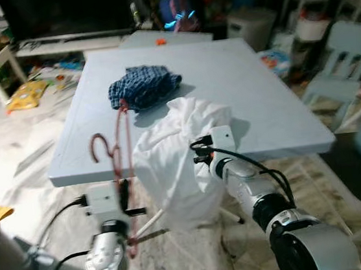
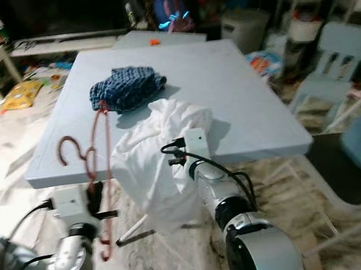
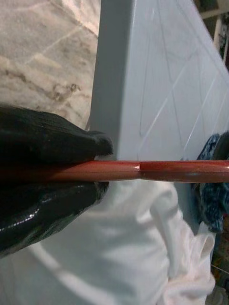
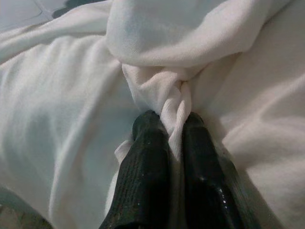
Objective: Hang hanger
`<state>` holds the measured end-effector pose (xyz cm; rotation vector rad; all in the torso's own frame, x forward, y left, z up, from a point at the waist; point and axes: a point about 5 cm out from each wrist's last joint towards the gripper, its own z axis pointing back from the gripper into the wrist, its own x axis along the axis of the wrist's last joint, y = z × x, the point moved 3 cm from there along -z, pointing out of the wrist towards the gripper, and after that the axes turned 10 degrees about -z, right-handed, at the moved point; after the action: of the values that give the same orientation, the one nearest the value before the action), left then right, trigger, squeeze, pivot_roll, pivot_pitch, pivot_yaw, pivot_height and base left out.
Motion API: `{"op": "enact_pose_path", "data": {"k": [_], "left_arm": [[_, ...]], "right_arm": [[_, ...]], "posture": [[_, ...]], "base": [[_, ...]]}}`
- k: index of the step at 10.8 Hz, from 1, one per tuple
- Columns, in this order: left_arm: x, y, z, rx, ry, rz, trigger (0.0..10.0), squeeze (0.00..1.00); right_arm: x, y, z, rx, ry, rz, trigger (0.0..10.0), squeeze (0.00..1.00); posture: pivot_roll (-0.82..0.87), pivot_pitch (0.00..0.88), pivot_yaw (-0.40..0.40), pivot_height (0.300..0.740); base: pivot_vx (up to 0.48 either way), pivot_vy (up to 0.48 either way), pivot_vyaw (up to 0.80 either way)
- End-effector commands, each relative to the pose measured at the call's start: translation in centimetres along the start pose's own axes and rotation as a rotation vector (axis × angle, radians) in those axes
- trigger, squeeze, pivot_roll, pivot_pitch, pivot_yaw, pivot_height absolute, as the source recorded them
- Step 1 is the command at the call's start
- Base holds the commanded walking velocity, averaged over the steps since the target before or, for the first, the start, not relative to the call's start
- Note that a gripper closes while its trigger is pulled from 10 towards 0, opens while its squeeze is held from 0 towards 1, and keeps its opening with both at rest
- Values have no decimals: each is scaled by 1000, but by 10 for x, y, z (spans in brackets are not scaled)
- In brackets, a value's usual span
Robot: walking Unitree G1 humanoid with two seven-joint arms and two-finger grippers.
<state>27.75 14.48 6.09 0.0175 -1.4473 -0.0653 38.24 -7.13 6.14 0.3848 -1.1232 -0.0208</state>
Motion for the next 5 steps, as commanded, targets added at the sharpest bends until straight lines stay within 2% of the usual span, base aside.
{"op": "enact_pose_path", "data": {"k": [1,5], "left_arm": [[-2,2,0,9,16,-15,10000,0],[-4,4,5,39,22,-19,10000,0]], "right_arm": [[-6,-7,1,-29,26,-12,0,0],[2,4,-3,-2,29,5,0,0]], "posture": [[-2,0,-65,740],[25,0,-91,740]], "base": [[0,0,0],[0,0,0]]}}
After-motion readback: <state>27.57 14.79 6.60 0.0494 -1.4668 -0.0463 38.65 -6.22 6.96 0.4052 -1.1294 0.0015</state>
